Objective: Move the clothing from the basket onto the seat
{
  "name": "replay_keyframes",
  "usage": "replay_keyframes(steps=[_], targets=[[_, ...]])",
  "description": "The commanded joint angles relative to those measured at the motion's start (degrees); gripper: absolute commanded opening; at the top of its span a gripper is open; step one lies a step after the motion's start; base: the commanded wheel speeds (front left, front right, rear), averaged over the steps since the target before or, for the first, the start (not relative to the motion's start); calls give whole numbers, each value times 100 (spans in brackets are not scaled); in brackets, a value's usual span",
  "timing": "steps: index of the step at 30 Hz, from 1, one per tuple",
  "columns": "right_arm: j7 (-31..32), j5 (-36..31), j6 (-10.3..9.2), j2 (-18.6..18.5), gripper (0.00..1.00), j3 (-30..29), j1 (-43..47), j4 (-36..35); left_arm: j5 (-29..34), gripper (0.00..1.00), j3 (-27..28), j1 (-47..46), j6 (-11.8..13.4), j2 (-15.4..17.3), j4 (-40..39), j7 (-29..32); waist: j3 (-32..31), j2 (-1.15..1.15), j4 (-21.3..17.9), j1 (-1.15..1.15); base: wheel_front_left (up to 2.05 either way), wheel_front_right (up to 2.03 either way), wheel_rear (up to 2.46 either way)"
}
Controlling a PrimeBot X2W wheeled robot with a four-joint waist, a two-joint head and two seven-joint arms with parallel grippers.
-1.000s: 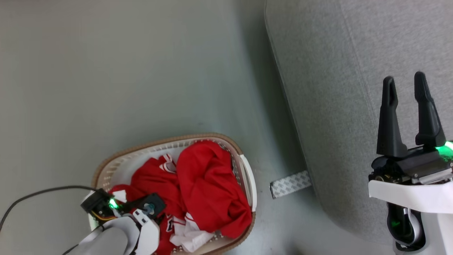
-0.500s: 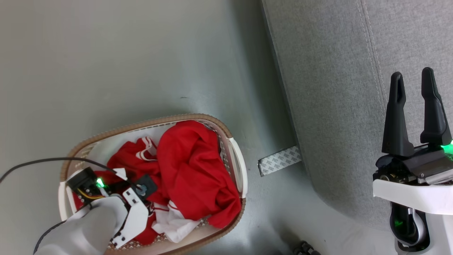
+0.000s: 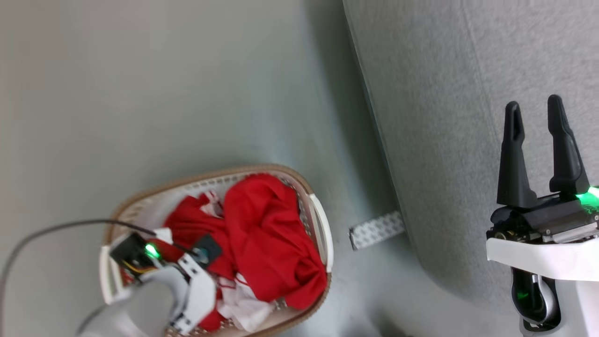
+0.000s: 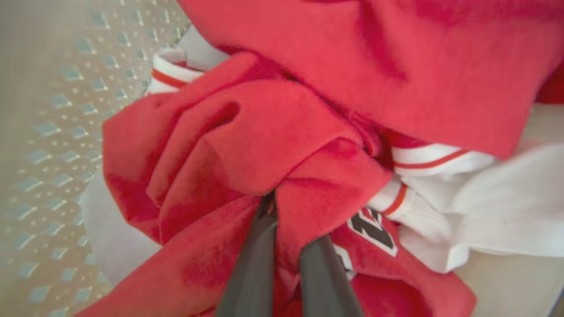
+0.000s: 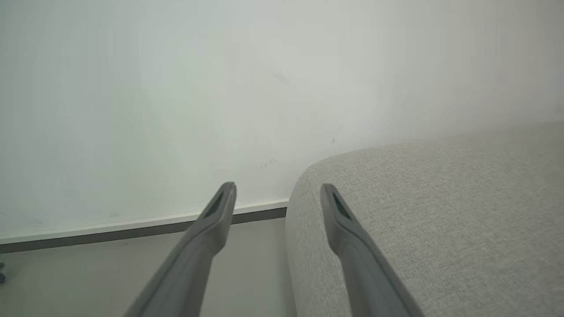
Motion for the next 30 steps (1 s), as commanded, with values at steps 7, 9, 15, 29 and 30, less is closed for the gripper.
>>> replay_keyframes(steps=[7,9,15,29,30], targets=[[-10,-427,-12,-6,100,-16,88,364,-419,0,143,459,7,-517,-120,-358,-1246,0,634,0,0,0,0],[-10,-477,-12,-8,100,4,120,449,-569,0,218,548,7,-589,-181,-403,-1479,0,729,0,0,0,0],[-10,-584,-12,-9,100,-91,283,706,-926,0,495,880,23,-667,-537,-468,-2194,0,1009,0,0,0,0],[-10,-495,-12,-8,100,-77,793,1121,-1921,0,1920,2080,24,-420,-2915,-466,-3505,0,1465,0,0,0,0],[-10,-490,-12,-9,100,-78,837,1140,-1983,0,1993,2154,23,-421,-3094,-467,-3569,0,1499,0,0,0,0]])
